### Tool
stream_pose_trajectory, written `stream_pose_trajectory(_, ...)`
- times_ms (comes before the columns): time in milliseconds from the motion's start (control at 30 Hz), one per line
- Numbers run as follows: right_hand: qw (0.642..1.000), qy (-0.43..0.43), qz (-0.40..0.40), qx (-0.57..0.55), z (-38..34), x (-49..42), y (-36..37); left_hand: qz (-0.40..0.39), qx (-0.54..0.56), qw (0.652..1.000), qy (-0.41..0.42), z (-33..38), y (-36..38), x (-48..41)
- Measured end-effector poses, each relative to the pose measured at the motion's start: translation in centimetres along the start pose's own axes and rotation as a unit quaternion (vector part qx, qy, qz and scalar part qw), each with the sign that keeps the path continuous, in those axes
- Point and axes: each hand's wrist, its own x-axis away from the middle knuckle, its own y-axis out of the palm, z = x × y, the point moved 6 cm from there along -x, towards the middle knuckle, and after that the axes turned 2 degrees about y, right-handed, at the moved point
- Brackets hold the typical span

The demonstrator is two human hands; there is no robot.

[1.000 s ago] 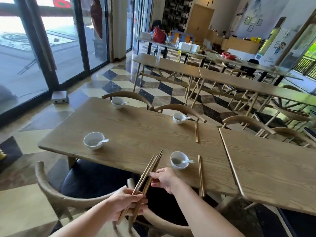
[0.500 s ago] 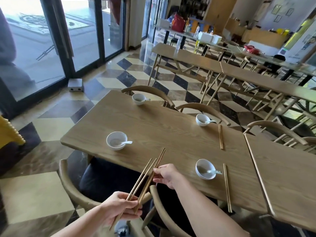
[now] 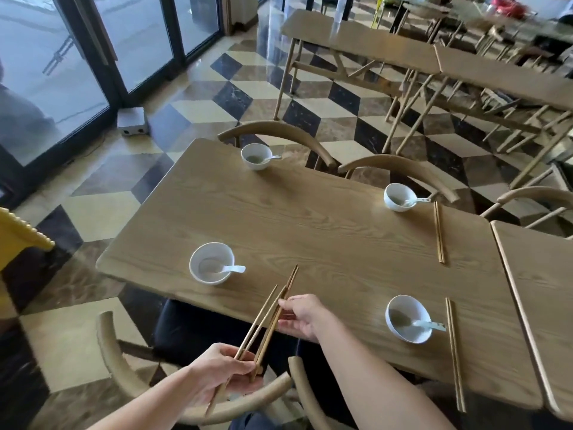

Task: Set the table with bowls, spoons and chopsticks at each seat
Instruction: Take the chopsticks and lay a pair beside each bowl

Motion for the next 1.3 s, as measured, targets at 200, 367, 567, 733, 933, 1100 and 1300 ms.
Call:
stream_pose_trajectory(200,1.000,0.020,0.014,0.018,-0.4,-4.3,0.1,0.015,0.049,0.998,-0.048,-0.5,-0.8,-2.6)
stream_pose_trajectory(367,0.998,0.011,0.033,0.055,-1.8,-7.1,0.8,0.058,0.097,0.992,-0.052,-1.1,-2.2,-4.0)
stream_pose_trajectory(567,0.985,-0.035,0.075,0.154,-4.6,-9.6,2.8,0.098,0.110,0.988,-0.054,-1.7,-5.1,-5.4)
stream_pose_trajectory(733,0.970,-0.027,0.120,0.208,-5.5,-10.3,4.3,0.066,0.043,0.995,-0.066,-1.9,-7.7,-4.7)
stream_pose_trajectory(933,0.926,-0.036,0.238,0.291,-6.1,-9.7,4.8,0.037,-0.077,0.996,-0.036,-0.5,-10.3,-3.4)
stream_pose_trajectory(1100,0.903,-0.053,0.287,0.316,-5.4,-9.2,4.9,0.026,-0.089,0.995,-0.035,0.2,-11.8,-3.0)
stream_pose_trajectory(1300,0.890,-0.062,0.278,0.355,-5.3,-6.0,5.8,-0.005,-0.098,0.995,-0.034,0.1,-12.2,-2.6)
